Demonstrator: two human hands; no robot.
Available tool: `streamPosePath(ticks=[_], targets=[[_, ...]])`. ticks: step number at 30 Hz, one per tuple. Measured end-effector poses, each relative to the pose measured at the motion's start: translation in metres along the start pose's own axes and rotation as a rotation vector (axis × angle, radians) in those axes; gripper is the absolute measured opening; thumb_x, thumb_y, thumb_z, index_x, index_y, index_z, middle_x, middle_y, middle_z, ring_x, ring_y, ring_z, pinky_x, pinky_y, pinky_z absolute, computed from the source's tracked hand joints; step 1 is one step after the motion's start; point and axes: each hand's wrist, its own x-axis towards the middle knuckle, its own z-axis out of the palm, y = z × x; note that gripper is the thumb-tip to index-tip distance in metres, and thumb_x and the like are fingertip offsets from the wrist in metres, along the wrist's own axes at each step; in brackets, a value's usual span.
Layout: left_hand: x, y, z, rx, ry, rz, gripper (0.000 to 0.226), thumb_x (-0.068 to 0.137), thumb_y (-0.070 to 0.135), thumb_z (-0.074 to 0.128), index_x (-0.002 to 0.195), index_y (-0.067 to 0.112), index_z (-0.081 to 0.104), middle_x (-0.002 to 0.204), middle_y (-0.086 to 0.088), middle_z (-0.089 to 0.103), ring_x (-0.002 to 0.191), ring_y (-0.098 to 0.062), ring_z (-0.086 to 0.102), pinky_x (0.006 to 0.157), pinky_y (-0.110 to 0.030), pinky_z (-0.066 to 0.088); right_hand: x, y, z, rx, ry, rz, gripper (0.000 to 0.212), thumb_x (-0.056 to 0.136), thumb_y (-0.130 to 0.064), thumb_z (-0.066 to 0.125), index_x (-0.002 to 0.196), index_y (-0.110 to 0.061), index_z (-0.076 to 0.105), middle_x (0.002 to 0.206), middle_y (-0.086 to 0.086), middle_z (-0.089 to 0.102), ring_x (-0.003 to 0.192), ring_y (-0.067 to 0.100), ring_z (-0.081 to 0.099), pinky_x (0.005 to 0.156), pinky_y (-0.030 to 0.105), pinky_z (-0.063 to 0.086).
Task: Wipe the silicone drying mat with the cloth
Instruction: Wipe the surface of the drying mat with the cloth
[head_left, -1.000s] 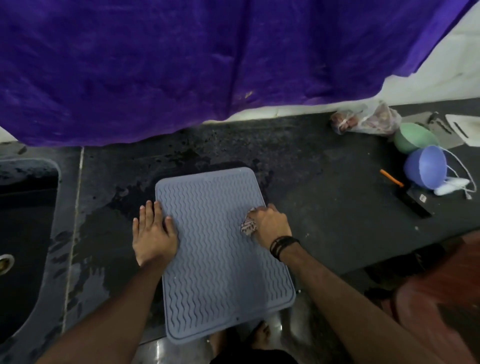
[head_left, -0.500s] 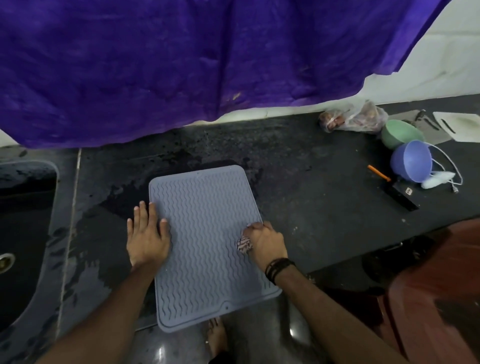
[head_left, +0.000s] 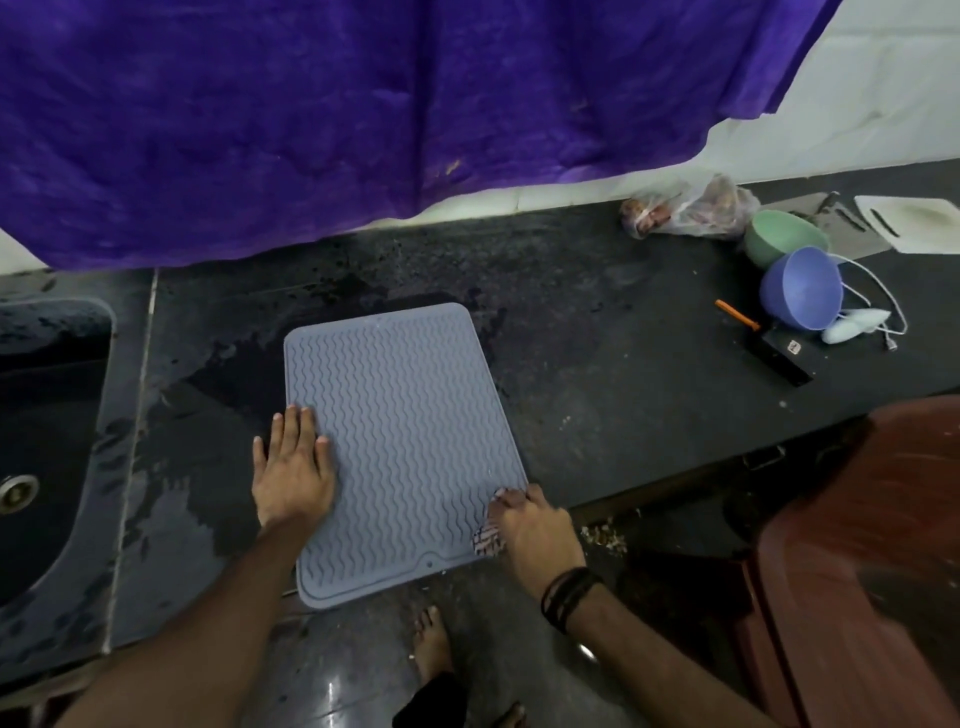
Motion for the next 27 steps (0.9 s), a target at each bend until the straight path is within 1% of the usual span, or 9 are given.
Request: streamPosePath(ticks=[2,4,8,12,15,17,20,23,27], targets=[[-0.01,0.013,-0.004,0.0,0.036,0.003,0.072,0.099,0.048,0.011,0.157,0.006,0.023,0.165,-0.01,0.02,0.154,-0.025,0.014,0.125,-0.048,0.005,0.001,0.003,-0.005,0.043,0.042,0.021,0.031,0.09,-0.024,0.056,0.12,-0.02,0.058,0.128,0.001,0.055,0.12,0.023,0.046,0.086,0.037,0.05],[-0.025,0.034,-0.005,0.013,0.046,0.067,0.072,0.101,0.048,0.012,0.157,0.005,0.022,0.165,-0.012,0.02,0.154,-0.026,0.014,0.126,-0.046,0.004,0.009,0.003,-0.009,0.077,0.093,0.027,0.03,0.088,-0.022,0.057,0.118,-0.02,0.059,0.124,0.0,0.057,0.117,0.022,0.048,0.084,0.035,0.05],[-0.04,0.081,0.008,0.004,-0.019,0.191,0.07,0.102,0.047,0.015,0.159,0.008,0.019,0.166,-0.008,0.016,0.155,-0.021,0.01,0.125,-0.041,-0.003,0.021,-0.001,-0.007,0.068,0.093,0.028,0.037,0.09,-0.014,0.054,0.127,-0.018,0.052,0.133,0.002,0.05,0.124,0.024,0.041,0.085,0.039,0.049],[-0.044,0.093,0.027,0.049,-0.112,0.152,0.065,0.105,0.047,0.012,0.16,0.012,0.008,0.168,-0.003,0.005,0.155,-0.015,-0.001,0.125,-0.04,-0.007,0.004,0.0,0.005,0.043,0.085,0.032,0.033,0.092,-0.017,0.052,0.125,-0.016,0.055,0.133,0.003,0.051,0.124,0.026,0.042,0.084,0.041,0.05],[-0.044,0.091,0.029,0.04,-0.107,0.141,0.067,0.103,0.048,0.011,0.16,0.012,0.008,0.168,-0.002,0.004,0.155,-0.015,-0.001,0.124,-0.039,-0.011,-0.015,0.005,0.015,0.03,0.049,0.003,0.033,0.094,-0.018,0.048,0.127,-0.017,0.054,0.134,0.001,0.051,0.124,0.026,0.041,0.085,0.041,0.051],[-0.043,0.093,0.029,0.047,-0.11,0.142,0.068,0.103,0.049,0.011,0.16,0.012,0.009,0.168,-0.002,0.005,0.155,-0.015,-0.001,0.124,-0.04,-0.011,-0.025,0.009,0.015,0.031,0.042,-0.004,0.03,0.093,-0.021,0.049,0.121,-0.02,0.058,0.128,-0.001,0.056,0.121,0.024,0.046,0.082,0.037,0.051],[-0.044,0.095,0.028,0.053,-0.122,0.123,0.067,0.105,0.049,0.017,0.16,0.013,0.007,0.168,-0.002,0.003,0.155,-0.016,-0.002,0.125,-0.042,-0.009,-0.022,0.015,0.002,0.08,0.096,0.014,0.022,0.088,-0.025,0.057,0.109,-0.021,0.062,0.116,-0.002,0.062,0.11,0.022,0.051,0.076,0.034,0.051],[-0.042,0.103,0.027,0.054,-0.121,0.147,0.069,0.105,0.051,0.018,0.161,0.014,0.003,0.168,-0.003,-0.001,0.155,-0.016,-0.005,0.124,-0.04,-0.011,0.0,0.021,-0.01,0.104,0.142,0.048,0.027,0.088,-0.018,0.056,0.115,-0.02,0.058,0.121,-0.002,0.059,0.113,0.023,0.047,0.08,0.036,0.052],[-0.034,0.123,0.035,0.051,-0.155,0.21,0.069,0.105,0.05,0.018,0.16,0.013,0.002,0.168,-0.004,-0.002,0.155,-0.017,-0.005,0.125,-0.041,-0.007,0.016,0.025,-0.011,0.08,0.075,0.066,0.037,0.09,-0.018,0.054,0.127,-0.02,0.053,0.136,-0.002,0.05,0.122,0.024,0.042,0.087,0.037,0.051]])
